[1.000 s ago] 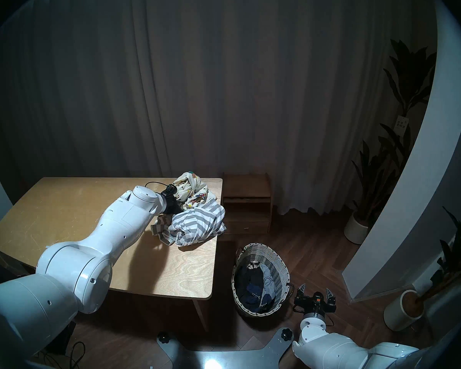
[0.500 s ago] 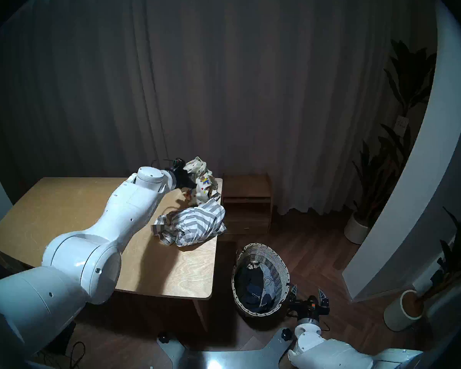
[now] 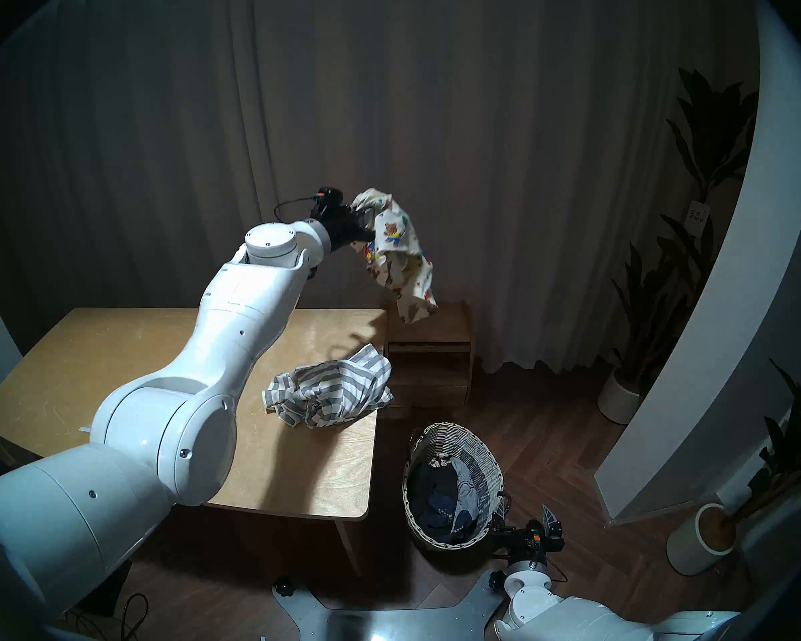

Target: Toss clothes into the laundry hamper

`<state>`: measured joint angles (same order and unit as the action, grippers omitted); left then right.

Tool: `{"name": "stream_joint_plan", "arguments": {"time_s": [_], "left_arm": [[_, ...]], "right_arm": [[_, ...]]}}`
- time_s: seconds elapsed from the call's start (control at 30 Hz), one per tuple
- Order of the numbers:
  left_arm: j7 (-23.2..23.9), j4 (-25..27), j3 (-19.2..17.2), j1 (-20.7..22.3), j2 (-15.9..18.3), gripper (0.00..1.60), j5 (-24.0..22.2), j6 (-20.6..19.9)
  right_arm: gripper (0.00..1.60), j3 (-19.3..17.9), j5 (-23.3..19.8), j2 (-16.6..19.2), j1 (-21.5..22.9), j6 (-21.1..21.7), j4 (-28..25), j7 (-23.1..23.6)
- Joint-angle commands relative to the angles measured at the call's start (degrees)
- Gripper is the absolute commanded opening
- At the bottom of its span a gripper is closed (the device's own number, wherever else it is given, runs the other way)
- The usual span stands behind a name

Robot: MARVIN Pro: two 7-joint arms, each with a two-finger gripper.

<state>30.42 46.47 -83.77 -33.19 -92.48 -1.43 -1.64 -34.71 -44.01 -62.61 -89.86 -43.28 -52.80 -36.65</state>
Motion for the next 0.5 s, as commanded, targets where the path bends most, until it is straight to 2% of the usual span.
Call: {"name": "stream_joint_plan", "arguments": {"time_s": [0.0,0.27,0.47], "left_arm": [[3.9,6.7,-0.7,1.7,-5.8,0.00,-4.8,1.7],[9.9,10.6,1.0,-7.0,-9.9,0.00,-9.5,-1.5],[12.9,12.2,2.6,-11.9,-10.5,0.00,-11.7,-5.1]], "right_arm": [[1.60,0.0,1.0,2.2,-1.0,-1.1,-3.9,-0.5],[1.60,0.0,1.6,4.4,-2.2,-1.4,-8.2,-1.9],[1.60,-0.3,1.8,6.5,-3.8,-1.1,-11.5,-3.2]]}}
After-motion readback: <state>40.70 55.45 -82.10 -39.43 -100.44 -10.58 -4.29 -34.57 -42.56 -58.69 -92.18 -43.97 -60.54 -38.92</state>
